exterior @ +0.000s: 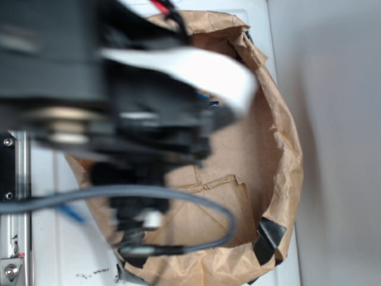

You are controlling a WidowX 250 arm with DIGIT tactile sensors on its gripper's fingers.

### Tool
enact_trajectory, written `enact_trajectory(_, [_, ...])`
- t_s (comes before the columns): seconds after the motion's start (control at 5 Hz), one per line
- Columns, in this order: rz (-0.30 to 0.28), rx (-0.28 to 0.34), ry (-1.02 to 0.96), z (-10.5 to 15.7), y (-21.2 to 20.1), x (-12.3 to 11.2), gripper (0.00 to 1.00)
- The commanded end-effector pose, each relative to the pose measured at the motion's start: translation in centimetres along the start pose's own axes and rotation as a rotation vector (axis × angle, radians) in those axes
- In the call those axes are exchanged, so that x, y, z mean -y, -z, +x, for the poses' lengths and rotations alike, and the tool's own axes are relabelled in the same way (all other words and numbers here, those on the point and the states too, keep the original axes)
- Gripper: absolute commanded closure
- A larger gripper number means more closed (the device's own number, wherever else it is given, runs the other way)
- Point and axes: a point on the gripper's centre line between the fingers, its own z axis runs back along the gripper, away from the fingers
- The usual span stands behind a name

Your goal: Grab the green sponge.

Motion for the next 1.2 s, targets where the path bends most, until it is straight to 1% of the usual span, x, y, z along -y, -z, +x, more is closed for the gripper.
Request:
enact_trajectory(0.0, [0.018,0.039,-0.048,0.3,3.2,-3.0,0.00])
enact_trajectory(0.2, [0.066,0.055,-0.027,-1.2,4.8,-3.9,0.00])
enact_trajectory(0.4, [0.070,0.036,-0.018,-1.4,7.1,-5.0,0.00])
enact_trajectory(0.6, [0.105,0.009,-0.022,-1.1,9.0,-5.3,0.00])
enact_trajectory(0.8, [0.140,-0.021,-0.017,-0.9,10.4,-5.3,0.00])
enact_trajectory(1.0, [0.166,-0.096,0.040,-1.8,11.2,-5.6,0.00])
